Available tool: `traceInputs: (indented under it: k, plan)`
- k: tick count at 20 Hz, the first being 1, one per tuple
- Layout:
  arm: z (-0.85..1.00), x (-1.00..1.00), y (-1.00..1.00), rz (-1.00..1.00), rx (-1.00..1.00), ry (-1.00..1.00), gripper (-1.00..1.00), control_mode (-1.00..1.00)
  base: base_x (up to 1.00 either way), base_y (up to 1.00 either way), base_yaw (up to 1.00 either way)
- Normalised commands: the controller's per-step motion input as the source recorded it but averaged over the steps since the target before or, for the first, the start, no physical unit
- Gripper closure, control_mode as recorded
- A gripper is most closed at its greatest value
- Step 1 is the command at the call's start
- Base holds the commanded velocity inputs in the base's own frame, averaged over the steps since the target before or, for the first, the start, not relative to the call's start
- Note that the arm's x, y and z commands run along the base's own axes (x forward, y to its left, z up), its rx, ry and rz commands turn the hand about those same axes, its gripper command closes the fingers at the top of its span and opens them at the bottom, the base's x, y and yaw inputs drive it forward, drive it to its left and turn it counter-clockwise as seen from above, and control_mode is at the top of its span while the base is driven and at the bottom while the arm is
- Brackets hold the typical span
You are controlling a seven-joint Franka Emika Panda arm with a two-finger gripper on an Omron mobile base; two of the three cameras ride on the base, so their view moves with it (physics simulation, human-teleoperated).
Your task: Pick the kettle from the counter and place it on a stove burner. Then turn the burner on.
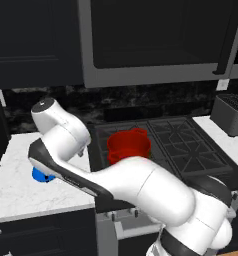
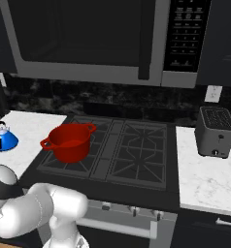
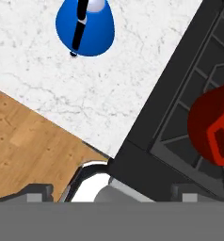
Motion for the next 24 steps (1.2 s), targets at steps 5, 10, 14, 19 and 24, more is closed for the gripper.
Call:
traceInputs:
  k: [5,10,14,19,24]
  plan:
    - [-0.27,0.77,0.28,-0.04,-0.12,-0.04,-1.00,-1.00,0.00,0.00,0.00]
    - [-0.17,0.09,0.09,0.00,0.00,0.00,-1.00,-1.00,0.00,0.00,0.00]
    - [-0.33,0.12,0.38,0.00,0.00,-0.03,-1.00,-1.00,0.00,0.00,0.00]
    - [-0.55,0.12,0.23,-0.04,0.01,-0.12,-1.00,-1.00,0.00,0.00,0.00]
    - [-0.03,0.33,0.13,-0.05,0.01,-0.08,-1.00,-1.00,0.00,0.00,0.00]
